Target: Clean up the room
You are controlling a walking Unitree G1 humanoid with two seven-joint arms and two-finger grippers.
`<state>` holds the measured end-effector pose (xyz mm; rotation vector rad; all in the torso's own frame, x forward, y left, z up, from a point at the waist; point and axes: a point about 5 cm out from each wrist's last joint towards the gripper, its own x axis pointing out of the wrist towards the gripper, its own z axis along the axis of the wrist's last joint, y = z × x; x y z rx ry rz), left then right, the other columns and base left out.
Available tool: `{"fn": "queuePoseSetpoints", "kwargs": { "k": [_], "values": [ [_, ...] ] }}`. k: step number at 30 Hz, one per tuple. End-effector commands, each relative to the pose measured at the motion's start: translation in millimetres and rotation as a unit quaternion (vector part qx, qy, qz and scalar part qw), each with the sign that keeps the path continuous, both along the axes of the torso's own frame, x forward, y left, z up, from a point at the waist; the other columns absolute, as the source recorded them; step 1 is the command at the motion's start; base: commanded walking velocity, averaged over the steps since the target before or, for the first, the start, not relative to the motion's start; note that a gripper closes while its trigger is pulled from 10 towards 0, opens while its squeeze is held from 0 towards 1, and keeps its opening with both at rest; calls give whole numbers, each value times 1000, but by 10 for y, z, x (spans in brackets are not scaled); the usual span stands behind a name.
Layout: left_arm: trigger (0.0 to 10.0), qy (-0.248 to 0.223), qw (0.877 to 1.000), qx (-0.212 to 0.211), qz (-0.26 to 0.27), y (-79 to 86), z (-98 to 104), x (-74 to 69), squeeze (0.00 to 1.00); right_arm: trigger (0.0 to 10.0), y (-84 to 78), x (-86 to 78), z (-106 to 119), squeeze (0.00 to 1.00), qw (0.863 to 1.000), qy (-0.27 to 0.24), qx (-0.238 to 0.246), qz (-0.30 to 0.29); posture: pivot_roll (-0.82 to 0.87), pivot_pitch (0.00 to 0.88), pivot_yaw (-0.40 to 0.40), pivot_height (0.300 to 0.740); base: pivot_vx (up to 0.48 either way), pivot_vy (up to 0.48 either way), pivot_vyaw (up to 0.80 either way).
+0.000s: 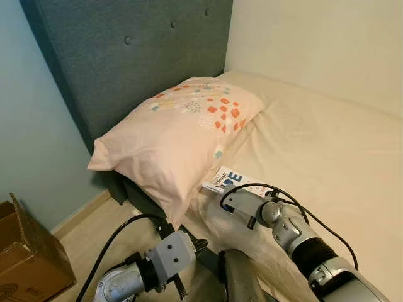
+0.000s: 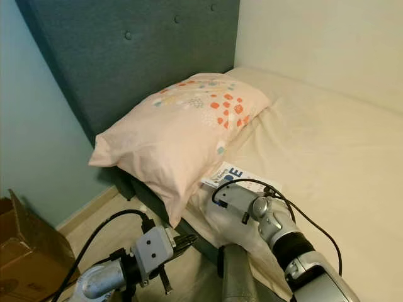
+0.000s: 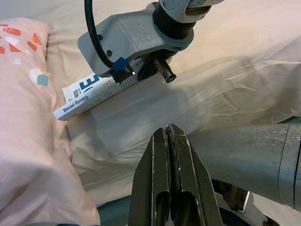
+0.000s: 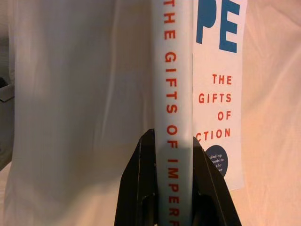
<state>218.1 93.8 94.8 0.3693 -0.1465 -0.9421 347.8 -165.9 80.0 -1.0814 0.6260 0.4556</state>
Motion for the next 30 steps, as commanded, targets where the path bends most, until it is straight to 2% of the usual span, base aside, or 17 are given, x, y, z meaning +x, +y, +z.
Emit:
{"fn": "queuePoseSetpoints", "kwargs": {
  "k": [1,2,3,4,5,21,22,24,25,27,28,30],
  "values": [
    [10000,2,1000,10,-5,13,-31,-19,0,10000,10,-67,-115,549,1000,22,12,-10,-99,178,-64,559,0,0,0],
    [10000,2,1000,10,-5,13,-31,-19,0,10000,10,-67,-115,549,1000,22,12,-10,-99,178,-64,559,0,0,0],
    [10000,2,1000,10,-6,13,-31,-18,0,10000,4,-63,-114,937,1000,20,13,-15,-99,178,-64,559,0,0,0],
    [10000,2,1000,10,-6,13,-30,-17,0,10000,1,-59,-113,937,1000,18,14,-18,-99,178,-64,559,0,0,0],
    [10000,2,1000,11,-7,14,-30,-17,0,10000,3,-54,-104,1000,999,17,17,-22,-99,178,-64,559,0,0,0],
    [10000,2,1000,15,-9,20,-41,-23,0,10000,29,-30,-70,1000,999,13,30,-35,-98,168,-67,559,0,0,0],
    [10000,2,1000,19,-7,50,-45,-18,0,10000,144,-29,-16,663,996,25,71,-42,-98,168,-68,559,0,0,0],
    [10000,2,1000,19,-7,50,-45,-18,0,10000,144,-29,-16,663,996,25,71,-42,-98,168,-68,559,0,0,0],
    [10000,2,1000,22,-5,76,-47,-14,0,10000,262,-43,32,0,992,40,110,-44,-98,168,-68,559,0,0,0],
    [10000,1,1000,26,-3,105,-47,-7,0,10000,444,-100,104,0,983,70,165,-35,-101,171,-72,559,0,0,0],
    [10000,1,1000,26,-3,105,-47,-7,0,10000,444,-100,104,0,983,70,165,-35,-101,171,-72,559,0,0,0],
    [10000,0,1000,27,-3,108,-46,-6,0,10000,562,-180,142,0,978,90,187,-18,-101,173,-76,559,0,0,0]
  ]
}}
